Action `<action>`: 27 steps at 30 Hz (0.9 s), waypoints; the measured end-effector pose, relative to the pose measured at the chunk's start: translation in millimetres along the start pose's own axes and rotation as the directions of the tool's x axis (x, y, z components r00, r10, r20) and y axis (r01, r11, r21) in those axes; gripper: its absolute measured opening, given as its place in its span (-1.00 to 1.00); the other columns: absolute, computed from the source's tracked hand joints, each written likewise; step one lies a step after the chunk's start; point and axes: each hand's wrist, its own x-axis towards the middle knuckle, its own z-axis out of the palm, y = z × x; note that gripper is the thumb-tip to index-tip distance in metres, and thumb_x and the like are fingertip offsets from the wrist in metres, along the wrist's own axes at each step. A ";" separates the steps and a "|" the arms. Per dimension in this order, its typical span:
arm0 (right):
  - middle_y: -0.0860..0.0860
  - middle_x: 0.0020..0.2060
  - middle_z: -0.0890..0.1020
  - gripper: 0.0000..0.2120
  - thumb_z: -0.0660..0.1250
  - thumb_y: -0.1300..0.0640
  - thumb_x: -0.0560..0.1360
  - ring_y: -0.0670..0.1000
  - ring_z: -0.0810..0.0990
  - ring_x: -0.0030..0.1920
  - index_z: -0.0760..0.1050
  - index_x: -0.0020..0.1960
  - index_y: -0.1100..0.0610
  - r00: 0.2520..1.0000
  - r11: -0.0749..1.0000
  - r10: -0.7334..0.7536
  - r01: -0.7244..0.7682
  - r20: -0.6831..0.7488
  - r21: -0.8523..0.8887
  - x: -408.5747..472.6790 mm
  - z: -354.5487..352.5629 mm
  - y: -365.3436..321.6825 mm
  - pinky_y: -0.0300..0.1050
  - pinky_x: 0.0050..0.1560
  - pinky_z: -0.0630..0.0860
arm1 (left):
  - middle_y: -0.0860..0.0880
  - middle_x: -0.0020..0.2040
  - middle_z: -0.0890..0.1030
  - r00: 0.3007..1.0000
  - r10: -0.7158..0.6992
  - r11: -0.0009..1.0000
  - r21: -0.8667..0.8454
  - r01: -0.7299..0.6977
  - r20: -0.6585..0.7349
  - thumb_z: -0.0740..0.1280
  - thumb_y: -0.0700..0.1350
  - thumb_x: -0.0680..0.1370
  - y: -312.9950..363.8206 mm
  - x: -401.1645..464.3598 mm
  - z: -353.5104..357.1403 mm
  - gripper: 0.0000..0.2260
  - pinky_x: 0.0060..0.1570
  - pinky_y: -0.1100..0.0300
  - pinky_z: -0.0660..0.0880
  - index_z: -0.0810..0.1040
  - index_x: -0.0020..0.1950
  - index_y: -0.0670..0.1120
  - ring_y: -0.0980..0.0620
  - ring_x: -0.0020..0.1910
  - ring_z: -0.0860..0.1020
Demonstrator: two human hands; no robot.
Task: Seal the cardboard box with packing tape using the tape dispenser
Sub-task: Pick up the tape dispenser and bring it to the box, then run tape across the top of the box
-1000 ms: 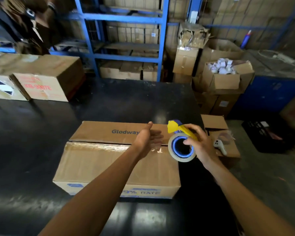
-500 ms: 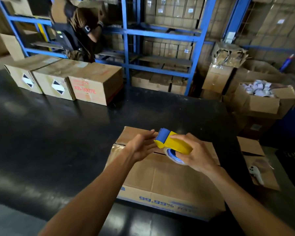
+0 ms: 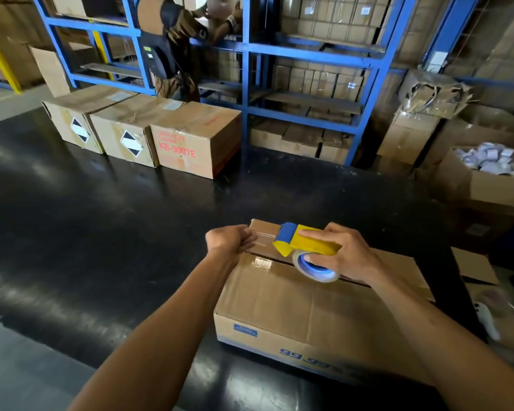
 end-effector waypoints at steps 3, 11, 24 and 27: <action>-0.07 -0.15 0.47 -0.44 0.42 -0.36 0.26 -0.01 0.55 -0.18 0.50 0.26 -0.38 0.998 0.994 0.003 0.005 0.070 -0.110 4.6 -5.1 13.2 0.03 -0.18 0.51 | -0.21 -0.16 0.73 0.995 0.092 0.995 0.047 -0.090 -0.034 0.42 -0.36 0.50 -8.8 16.5 -20.0 -0.89 -0.06 0.05 0.68 0.69 -0.03 -0.24 -0.07 -0.19 0.73; -0.08 -0.18 0.45 -0.52 0.45 -0.26 0.36 -0.01 0.52 -0.21 0.50 0.27 -0.39 0.965 0.890 -0.038 0.151 0.258 -0.431 26.5 20.7 3.5 -0.22 -0.32 0.28 | 0.09 -0.05 0.72 0.935 0.334 0.910 0.300 -0.287 -0.118 0.39 -0.22 0.55 -49.2 10.0 -27.8 -0.57 0.15 0.16 0.59 0.52 0.41 -0.02 0.22 -0.12 0.64; -0.06 -0.14 0.44 -0.47 0.32 -0.33 0.38 -0.01 0.49 -0.21 0.47 0.34 -0.32 0.928 0.857 -0.015 0.203 0.371 -0.474 31.7 30.1 5.2 -0.16 -0.33 0.40 | -0.09 0.17 0.68 0.925 0.261 0.945 0.269 -0.187 -0.275 0.46 -0.17 0.50 -74.6 22.4 -27.4 -0.62 0.30 0.08 0.49 0.60 0.33 -0.13 -0.03 0.18 0.61; -0.09 -0.16 0.40 -0.48 0.34 -0.33 0.39 -0.03 0.46 -0.23 0.49 0.33 -0.30 0.929 0.865 -0.020 0.201 0.370 -0.459 30.1 30.0 2.8 -0.21 -0.34 0.34 | -0.14 0.21 0.66 0.927 0.251 0.934 0.322 -0.157 -0.278 0.43 -0.16 0.52 -76.1 24.0 -27.1 -0.63 0.27 0.11 0.45 0.60 0.32 -0.16 -0.09 0.24 0.59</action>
